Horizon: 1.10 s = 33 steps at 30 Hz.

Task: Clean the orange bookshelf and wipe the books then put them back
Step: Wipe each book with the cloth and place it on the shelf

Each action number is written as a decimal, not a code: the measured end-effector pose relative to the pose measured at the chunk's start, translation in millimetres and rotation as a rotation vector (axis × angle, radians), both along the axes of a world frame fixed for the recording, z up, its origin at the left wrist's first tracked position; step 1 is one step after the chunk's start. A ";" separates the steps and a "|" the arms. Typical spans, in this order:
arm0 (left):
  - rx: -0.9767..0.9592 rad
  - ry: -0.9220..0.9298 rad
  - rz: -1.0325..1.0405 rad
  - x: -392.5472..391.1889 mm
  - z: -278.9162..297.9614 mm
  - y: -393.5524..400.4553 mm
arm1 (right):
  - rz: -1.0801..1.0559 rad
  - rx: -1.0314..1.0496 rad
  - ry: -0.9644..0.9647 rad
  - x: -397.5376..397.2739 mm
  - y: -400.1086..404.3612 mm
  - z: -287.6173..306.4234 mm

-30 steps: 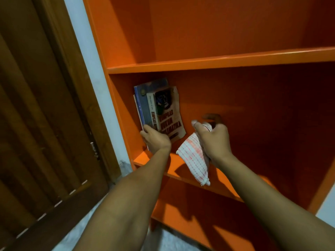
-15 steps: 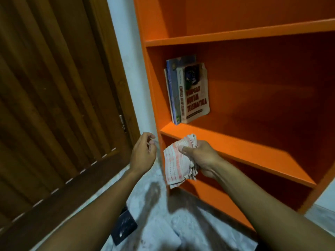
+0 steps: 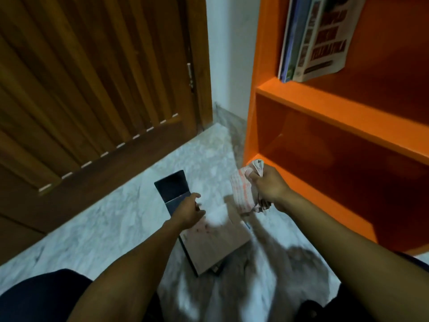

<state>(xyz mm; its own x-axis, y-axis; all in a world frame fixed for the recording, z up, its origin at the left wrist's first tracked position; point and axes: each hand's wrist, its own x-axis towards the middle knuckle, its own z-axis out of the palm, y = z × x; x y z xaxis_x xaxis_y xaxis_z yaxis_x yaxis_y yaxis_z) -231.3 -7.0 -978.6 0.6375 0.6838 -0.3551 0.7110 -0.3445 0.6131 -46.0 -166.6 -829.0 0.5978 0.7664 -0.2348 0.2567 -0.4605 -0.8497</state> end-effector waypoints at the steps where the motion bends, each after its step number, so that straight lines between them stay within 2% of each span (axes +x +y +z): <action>1: -0.002 0.057 -0.022 -2.5 -16.1 -0.4 | 0.000 -0.013 -0.001 0.7 0.7 -4.3; 9: -0.020 0.408 -0.107 -4.4 -94.3 -9.3 | 0.008 0.046 -0.009 9.2 3.5 -6.7; 17: 0.045 0.486 -0.130 -5.1 -97.1 -5.3 | 0.004 0.071 0.049 8.8 2.1 -9.2; 22: -0.057 0.342 -0.123 -2.1 -73.3 1.9 | -0.109 0.061 0.171 14.3 -1.3 -7.6; 26: -0.035 0.253 -0.271 18.6 -31.9 -5.7 | -0.254 0.061 0.417 21.7 -3.8 -7.1; 29: 0.016 0.187 -0.347 25.5 -5.1 -16.1 | -0.314 0.149 0.597 39.7 -3.4 -28.1; 31: 0.037 0.118 -0.292 22.9 14.2 -15.3 | -0.362 0.206 0.690 26.5 -9.6 5.8; 33: -0.083 -0.011 -0.129 17.1 42.2 -11.4 | -0.393 0.253 0.766 21.1 -16.5 30.1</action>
